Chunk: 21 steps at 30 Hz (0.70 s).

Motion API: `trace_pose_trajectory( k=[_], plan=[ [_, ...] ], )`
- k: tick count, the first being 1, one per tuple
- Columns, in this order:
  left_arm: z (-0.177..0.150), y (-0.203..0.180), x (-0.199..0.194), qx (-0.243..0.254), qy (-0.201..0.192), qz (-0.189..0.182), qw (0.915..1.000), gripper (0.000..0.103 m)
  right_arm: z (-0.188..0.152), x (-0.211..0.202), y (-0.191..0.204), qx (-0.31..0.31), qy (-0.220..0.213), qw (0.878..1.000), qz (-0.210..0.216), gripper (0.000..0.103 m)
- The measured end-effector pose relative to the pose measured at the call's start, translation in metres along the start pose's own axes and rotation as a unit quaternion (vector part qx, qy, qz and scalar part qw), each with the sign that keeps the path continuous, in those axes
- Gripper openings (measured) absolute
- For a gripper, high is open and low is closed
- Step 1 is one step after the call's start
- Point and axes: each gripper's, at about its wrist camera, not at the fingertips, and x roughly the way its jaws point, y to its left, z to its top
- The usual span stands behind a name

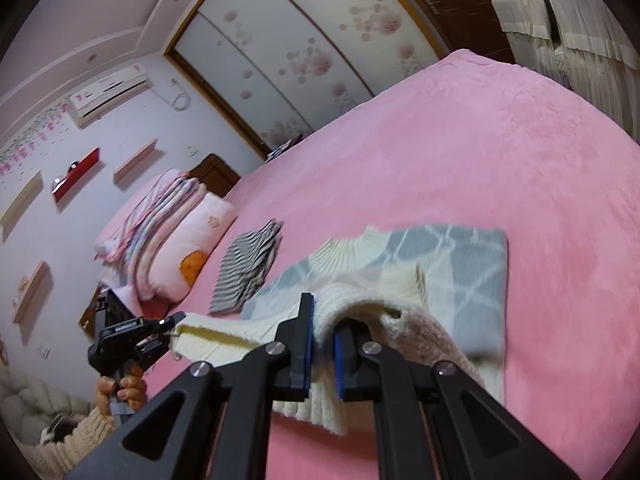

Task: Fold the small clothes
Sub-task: 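Lift the hem with both grippers and fold it toward the collar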

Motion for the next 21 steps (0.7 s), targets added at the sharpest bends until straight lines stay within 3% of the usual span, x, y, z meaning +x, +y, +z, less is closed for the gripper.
trace_pose_trajectory(
  k=[8, 13, 21],
  plan=[
    [0.048, 0.018, 0.081, -0.033, 0.008, 0.027, 0.9990, 0.006, 0.043, 0.081, -0.053, 0.051, 0.011, 0.998, -0.033, 0.008],
    [0.063, 0.038, 0.131, -0.044, 0.020, 0.052, 0.9975, 0.006, 0.048, 0.120, -0.079, 0.067, 0.034, 0.996, -0.054, 0.008],
    [0.076, 0.058, 0.176, -0.050, 0.036, 0.076, 0.9952, 0.007, 0.049, 0.158, -0.114, 0.091, 0.055, 0.991, -0.078, 0.007]
  ],
)
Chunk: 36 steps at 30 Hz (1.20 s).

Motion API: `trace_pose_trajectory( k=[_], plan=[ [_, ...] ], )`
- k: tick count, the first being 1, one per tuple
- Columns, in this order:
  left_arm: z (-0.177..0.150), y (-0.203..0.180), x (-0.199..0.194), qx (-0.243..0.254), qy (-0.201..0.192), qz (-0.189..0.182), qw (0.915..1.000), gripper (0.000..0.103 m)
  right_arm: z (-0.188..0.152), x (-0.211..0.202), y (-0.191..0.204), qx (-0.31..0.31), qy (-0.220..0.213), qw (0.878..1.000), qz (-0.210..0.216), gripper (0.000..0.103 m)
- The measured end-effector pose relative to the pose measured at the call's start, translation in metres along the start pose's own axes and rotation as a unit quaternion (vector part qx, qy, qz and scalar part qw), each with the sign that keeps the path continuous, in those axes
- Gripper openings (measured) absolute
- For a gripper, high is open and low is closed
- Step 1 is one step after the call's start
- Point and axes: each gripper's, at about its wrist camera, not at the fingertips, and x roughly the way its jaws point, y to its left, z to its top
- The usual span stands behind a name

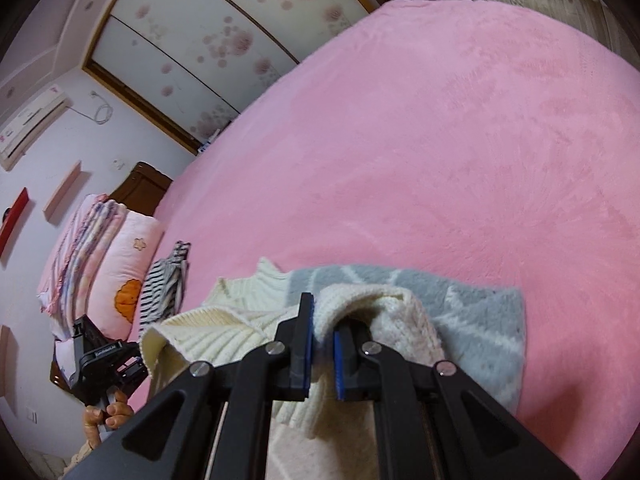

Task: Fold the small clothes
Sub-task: 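Lift the hem with both grippers and fold it toward the collar, then open both grippers to release the folded hem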

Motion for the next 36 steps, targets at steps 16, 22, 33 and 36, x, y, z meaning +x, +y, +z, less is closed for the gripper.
trace_pose_trajectory(
  k=[16, 22, 33, 36],
  plan=[
    [0.018, -0.003, -0.028, -0.019, -0.044, -0.016, 0.9987, 0.063, 0.015, -0.012, -0.002, 0.069, 0.023, 0.996, 0.048, 0.044],
    [0.023, -0.020, -0.042, 0.044, -0.045, 0.041, 0.9972, 0.063, 0.023, -0.043, 0.007, 0.033, -0.017, 0.999, 0.000, 0.052],
    [-0.001, -0.062, -0.015, 0.303, 0.036, 0.131, 0.9432, 0.048, 0.014, -0.017, 0.046, -0.169, 0.035, 0.973, -0.152, 0.050],
    [-0.007, -0.061, -0.006, 0.327, 0.049, 0.146, 0.9324, 0.048, 0.007, 0.001, 0.050, -0.194, 0.052, 0.963, -0.181, 0.050]
  ],
)
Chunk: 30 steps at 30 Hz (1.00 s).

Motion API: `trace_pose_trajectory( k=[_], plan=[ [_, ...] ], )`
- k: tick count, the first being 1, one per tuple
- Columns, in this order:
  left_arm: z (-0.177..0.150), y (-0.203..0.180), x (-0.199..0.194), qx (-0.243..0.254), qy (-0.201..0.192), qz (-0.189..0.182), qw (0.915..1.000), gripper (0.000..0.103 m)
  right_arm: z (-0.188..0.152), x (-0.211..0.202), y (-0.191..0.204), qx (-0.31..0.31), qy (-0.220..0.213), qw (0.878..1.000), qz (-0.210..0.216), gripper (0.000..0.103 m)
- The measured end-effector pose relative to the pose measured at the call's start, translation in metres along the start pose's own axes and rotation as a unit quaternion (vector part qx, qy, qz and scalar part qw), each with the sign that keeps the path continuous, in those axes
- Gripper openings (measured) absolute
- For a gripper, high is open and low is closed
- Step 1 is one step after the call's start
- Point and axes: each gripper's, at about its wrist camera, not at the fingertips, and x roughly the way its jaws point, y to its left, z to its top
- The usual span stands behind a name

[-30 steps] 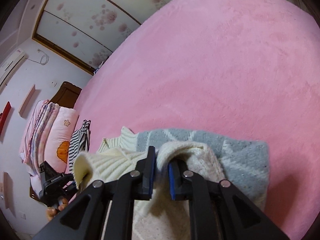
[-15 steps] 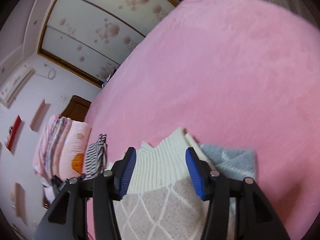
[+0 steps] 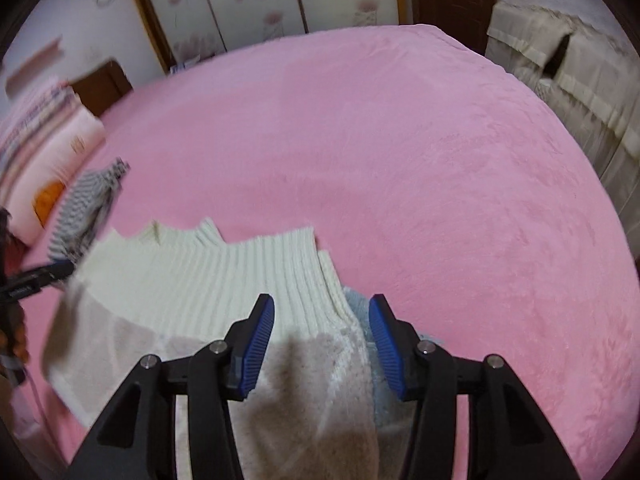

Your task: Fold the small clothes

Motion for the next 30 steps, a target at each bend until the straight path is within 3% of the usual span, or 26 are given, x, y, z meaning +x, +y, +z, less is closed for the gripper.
trace_pose_trajectory(
  k=[5, 7, 8, 11, 12, 13, 21, 30],
  plan=[
    [-0.005, -0.003, 0.015, 0.016, 0.013, 0.017, 0.9996, 0.048, -0.004, 0.026, 0.006, -0.027, 0.029, 0.999, -0.034, 0.049],
    [-0.004, -0.005, 0.021, 0.022, 0.015, 0.024, 0.9994, 0.048, -0.009, 0.032, 0.006, -0.039, 0.035, 0.998, -0.042, 0.042],
    [-0.003, -0.007, 0.024, 0.023, 0.016, 0.025, 0.9993, 0.046, -0.010, 0.033, 0.006, -0.042, 0.038, 0.998, -0.042, 0.032],
    [-0.003, -0.014, 0.032, 0.032, 0.026, 0.039, 0.9984, 0.028, -0.012, 0.035, 0.006, -0.048, 0.040, 0.997, -0.044, 0.014],
    [-0.004, -0.015, 0.034, 0.041, 0.029, 0.060, 0.9969, 0.015, -0.013, 0.035, 0.005, -0.051, 0.039, 0.997, -0.048, 0.009],
    [-0.005, -0.016, 0.035, 0.048, 0.030, 0.077, 0.9954, 0.009, -0.013, 0.035, 0.006, -0.055, 0.036, 0.996, -0.054, 0.009],
    [-0.017, -0.008, 0.032, 0.052, 0.002, 0.149, 0.9874, 0.007, -0.014, 0.025, -0.013, -0.004, -0.001, 0.996, -0.086, 0.007],
    [-0.037, -0.006, 0.032, 0.034, -0.032, 0.172, 0.9839, 0.008, -0.026, 0.038, -0.012, -0.003, -0.011, 0.993, -0.118, 0.007]
  ],
)
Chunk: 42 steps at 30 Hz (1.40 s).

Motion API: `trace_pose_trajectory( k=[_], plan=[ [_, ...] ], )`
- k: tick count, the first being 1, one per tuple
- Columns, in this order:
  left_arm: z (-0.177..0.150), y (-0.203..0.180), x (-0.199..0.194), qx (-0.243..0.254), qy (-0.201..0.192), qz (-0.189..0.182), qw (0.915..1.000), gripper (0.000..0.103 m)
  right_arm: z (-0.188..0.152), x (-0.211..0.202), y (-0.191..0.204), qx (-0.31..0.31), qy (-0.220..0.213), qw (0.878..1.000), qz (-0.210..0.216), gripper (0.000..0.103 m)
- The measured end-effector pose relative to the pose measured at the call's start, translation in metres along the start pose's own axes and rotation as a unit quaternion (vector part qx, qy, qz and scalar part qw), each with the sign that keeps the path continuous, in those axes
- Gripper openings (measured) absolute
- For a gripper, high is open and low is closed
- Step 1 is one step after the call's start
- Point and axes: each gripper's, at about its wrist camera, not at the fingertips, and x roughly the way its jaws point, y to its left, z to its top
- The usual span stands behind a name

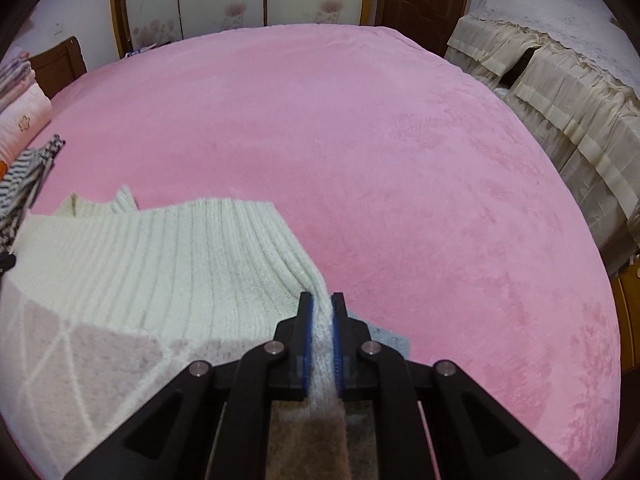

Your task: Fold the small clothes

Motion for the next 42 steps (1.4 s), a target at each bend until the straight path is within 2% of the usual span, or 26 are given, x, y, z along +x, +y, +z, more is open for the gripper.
trace_pose_trajectory(
  k=[8, 10, 13, 15, 17, 20, 21, 23, 24, 25, 28, 35, 42],
  plan=[
    [0.001, 0.000, 0.006, -0.010, 0.004, -0.007, 0.9999, 0.011, -0.004, 0.000, 0.009, -0.012, -0.003, 1.000, -0.017, 0.008],
    [0.003, 0.000, 0.006, -0.008, 0.004, -0.010, 0.9999, 0.012, -0.005, -0.001, 0.010, -0.014, -0.002, 1.000, -0.021, 0.013],
    [0.008, 0.004, 0.012, -0.011, 0.002, -0.012, 0.9999, 0.014, -0.003, -0.001, 0.009, -0.014, 0.000, 0.999, -0.032, 0.028],
    [0.007, 0.003, 0.011, -0.014, -0.002, -0.012, 0.9998, 0.016, -0.002, -0.002, 0.007, -0.007, 0.000, 0.999, -0.044, 0.049],
    [0.007, 0.002, 0.011, -0.013, -0.005, -0.011, 0.9998, 0.017, 0.001, -0.004, 0.002, 0.007, 0.004, 0.999, -0.048, 0.058],
    [0.008, 0.001, 0.006, -0.011, 0.000, -0.017, 0.9998, 0.022, 0.006, -0.010, -0.004, 0.031, 0.012, 0.999, -0.033, 0.058],
    [0.009, 0.002, 0.005, -0.012, 0.003, -0.021, 0.9997, 0.027, 0.007, -0.013, -0.003, 0.033, 0.011, 0.999, -0.029, 0.058],
    [0.011, 0.006, -0.001, -0.019, 0.006, -0.024, 0.9995, 0.048, 0.008, -0.022, 0.001, 0.027, 0.008, 0.999, -0.031, 0.058],
    [0.012, 0.009, -0.006, -0.026, 0.004, -0.009, 0.9996, 0.072, 0.009, -0.027, 0.005, 0.020, 0.005, 0.999, -0.035, 0.058],
    [0.012, 0.013, -0.011, -0.031, -0.004, 0.001, 0.9995, 0.085, 0.009, -0.033, 0.009, 0.011, 0.001, 0.999, -0.040, 0.058],
    [0.012, 0.022, -0.030, -0.042, -0.025, -0.014, 0.9987, 0.086, 0.010, -0.050, 0.020, -0.005, -0.010, 0.999, -0.043, 0.058],
    [0.008, 0.022, -0.066, -0.030, -0.038, -0.001, 0.9988, 0.086, 0.013, -0.098, 0.030, -0.005, -0.044, 0.998, -0.042, 0.058],
    [0.002, 0.008, -0.127, -0.019, -0.070, -0.030, 0.9969, 0.086, 0.009, -0.143, 0.035, 0.022, -0.059, 0.998, 0.005, 0.058]
  ],
)
